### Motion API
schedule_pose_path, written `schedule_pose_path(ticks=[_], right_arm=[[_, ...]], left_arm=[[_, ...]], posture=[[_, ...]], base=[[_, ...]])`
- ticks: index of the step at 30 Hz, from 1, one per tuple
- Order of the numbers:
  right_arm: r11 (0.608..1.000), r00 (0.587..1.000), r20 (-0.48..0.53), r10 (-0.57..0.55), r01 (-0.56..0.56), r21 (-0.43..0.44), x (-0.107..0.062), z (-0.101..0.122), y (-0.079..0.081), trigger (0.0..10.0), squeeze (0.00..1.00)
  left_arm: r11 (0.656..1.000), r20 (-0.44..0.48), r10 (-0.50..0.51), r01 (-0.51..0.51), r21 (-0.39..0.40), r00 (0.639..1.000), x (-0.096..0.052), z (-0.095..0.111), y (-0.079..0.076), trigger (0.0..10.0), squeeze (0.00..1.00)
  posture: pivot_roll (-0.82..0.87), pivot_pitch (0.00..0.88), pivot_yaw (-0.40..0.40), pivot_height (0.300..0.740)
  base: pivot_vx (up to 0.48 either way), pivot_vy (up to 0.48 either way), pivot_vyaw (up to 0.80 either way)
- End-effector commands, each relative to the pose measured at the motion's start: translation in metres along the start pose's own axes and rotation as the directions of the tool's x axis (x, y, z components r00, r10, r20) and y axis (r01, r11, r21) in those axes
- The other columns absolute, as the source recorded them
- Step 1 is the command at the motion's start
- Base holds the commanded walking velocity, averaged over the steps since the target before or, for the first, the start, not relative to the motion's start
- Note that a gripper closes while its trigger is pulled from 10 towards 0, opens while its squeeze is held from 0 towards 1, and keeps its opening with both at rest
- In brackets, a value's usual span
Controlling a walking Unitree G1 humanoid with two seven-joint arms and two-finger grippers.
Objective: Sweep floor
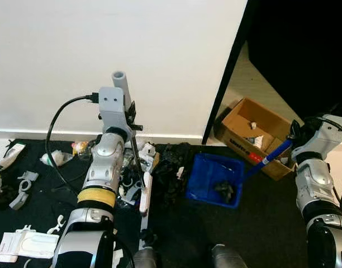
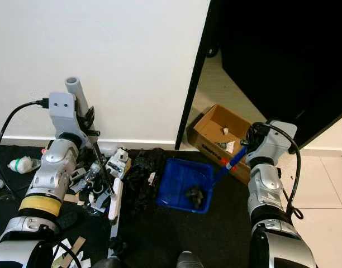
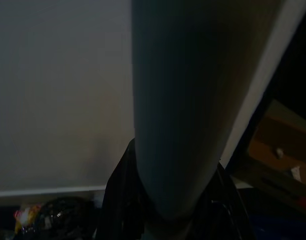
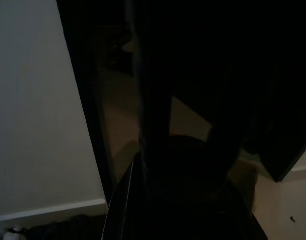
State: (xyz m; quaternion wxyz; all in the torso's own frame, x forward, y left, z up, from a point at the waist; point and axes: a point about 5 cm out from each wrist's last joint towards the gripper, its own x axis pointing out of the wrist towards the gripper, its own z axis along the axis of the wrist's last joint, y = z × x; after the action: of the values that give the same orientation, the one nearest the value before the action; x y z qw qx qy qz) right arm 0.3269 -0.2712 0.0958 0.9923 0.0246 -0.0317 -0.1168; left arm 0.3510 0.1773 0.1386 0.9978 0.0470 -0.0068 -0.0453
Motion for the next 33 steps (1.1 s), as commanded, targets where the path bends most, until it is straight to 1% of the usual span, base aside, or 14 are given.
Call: schedule_pose_path(ticks=[1,2,3,4,7,8,9,14,15,17,20,24,27,33], right_arm=[[1.0,1.0,-0.013,-0.002,0.002,0.01,-0.001,-0.001,-0.005,10.0,0.0],[1.0,0.999,-0.037,0.009,-0.009,0.005,-0.002,-0.004,-0.007,10.0,0.0],[1.0,0.999,-0.037,0.009,-0.009,0.005,-0.002,-0.004,-0.007,10.0,0.0],[1.0,0.998,-0.059,0.014,-0.014,0.0,-0.003,-0.006,-0.009,10.0,0.0],[1.0,0.997,-0.072,0.012,-0.013,-0.007,-0.004,-0.007,-0.013,10.0,0.0],[1.0,0.995,-0.103,0.016,-0.017,-0.009,-0.004,-0.009,-0.019,10.0,0.0],[0.999,0.992,-0.122,0.034,-0.035,-0.008,-0.005,-0.01,-0.019,10.0,0.0],[0.995,0.984,-0.151,0.096,-0.1,-0.017,-0.007,-0.015,-0.014,10.0,0.0],[0.989,0.977,-0.165,0.137,-0.145,-0.036,-0.008,-0.018,-0.008,10.0,0.0],[0.987,0.975,-0.168,0.147,-0.156,-0.041,-0.008,-0.019,-0.005,10.0,0.0],[0.98,0.968,-0.175,0.181,-0.192,-0.048,-0.008,-0.021,0.006,10.0,0.0],[0.978,0.966,-0.175,0.193,-0.204,-0.05,-0.008,-0.022,0.01,10.0,0.0],[0.969,0.958,-0.18,0.225,-0.24,-0.064,-0.007,-0.023,0.021,10.0,0.0],[0.956,0.946,-0.19,0.261,-0.281,-0.084,-0.005,-0.024,0.036,10.0,0.0]], left_arm=[[0.998,-0.012,-0.031,0.032,0.06,0.999,-0.002,0.0,0.001,10.0,0.0],[0.987,-0.06,-0.064,0.072,0.141,0.996,-0.005,-0.005,0.003,10.0,0.0],[0.987,-0.06,-0.064,0.072,0.141,0.996,-0.005,-0.005,0.003,10.0,0.0],[0.973,-0.103,-0.082,0.102,0.208,0.991,-0.007,-0.008,0.008,10.0,0.0],[0.962,-0.141,-0.076,0.11,0.249,0.987,-0.009,-0.01,0.015,10.0,0.0],[0.95,-0.183,-0.043,0.097,0.298,0.982,-0.013,-0.01,0.032,10.0,0.0],[0.944,-0.199,-0.025,0.089,0.317,0.98,-0.014,-0.009,0.04,10.0,0.0],[0.938,-0.216,0.0,0.075,0.337,0.976,-0.017,-0.008,0.052,10.0,0.0],[0.944,-0.223,0.0,0.073,0.321,0.975,-0.018,-0.009,0.053,10.0,0.0],[0.947,-0.227,-0.001,0.074,0.312,0.974,-0.018,-0.01,0.051,10.0,0.0],[0.963,-0.248,-0.022,0.087,0.254,0.968,-0.021,-0.021,0.037,10.0,0.0],[0.967,-0.255,-0.028,0.091,0.238,0.967,-0.021,-0.023,0.032,10.0,0.0],[0.976,-0.265,-0.026,0.082,0.203,0.964,-0.021,-0.032,0.022,10.0,0.0],[0.984,-0.228,-0.013,0.053,0.173,0.974,-0.016,-0.04,0.004,10.0,0.0]], posture=[[0.0,0.095,-0.02,0.74],[0.0,0.097,-0.021,0.74],[0.0,0.097,-0.021,0.74],[0.0,0.098,-0.021,0.74],[0.0,0.098,-0.021,0.74],[0.01,0.104,-0.021,0.74],[0.01,0.105,-0.021,0.74],[0.01,0.109,-0.022,0.74],[0.01,0.114,-0.025,0.74],[0.01,0.116,-0.024,0.74],[0.01,0.123,-0.023,0.74],[0.01,0.127,-0.024,0.74],[0.01,0.142,-0.029,0.74],[0.02,0.174,-0.038,0.74]], base=[[0.0,0.0,0.0],[0.0,0.0,0.0],[0.0,0.0,0.0],[0.0,0.0,0.0],[0.0,0.0,0.0],[0.0,0.0,0.0],[0.0,0.0,0.0],[0.0,0.0,0.0],[0.0,0.0,0.0],[0.0,0.0,0.0],[0.0,0.0,0.0],[0.0,0.0,0.0],[0.0,0.0,0.0],[0.0,0.0,0.0]])
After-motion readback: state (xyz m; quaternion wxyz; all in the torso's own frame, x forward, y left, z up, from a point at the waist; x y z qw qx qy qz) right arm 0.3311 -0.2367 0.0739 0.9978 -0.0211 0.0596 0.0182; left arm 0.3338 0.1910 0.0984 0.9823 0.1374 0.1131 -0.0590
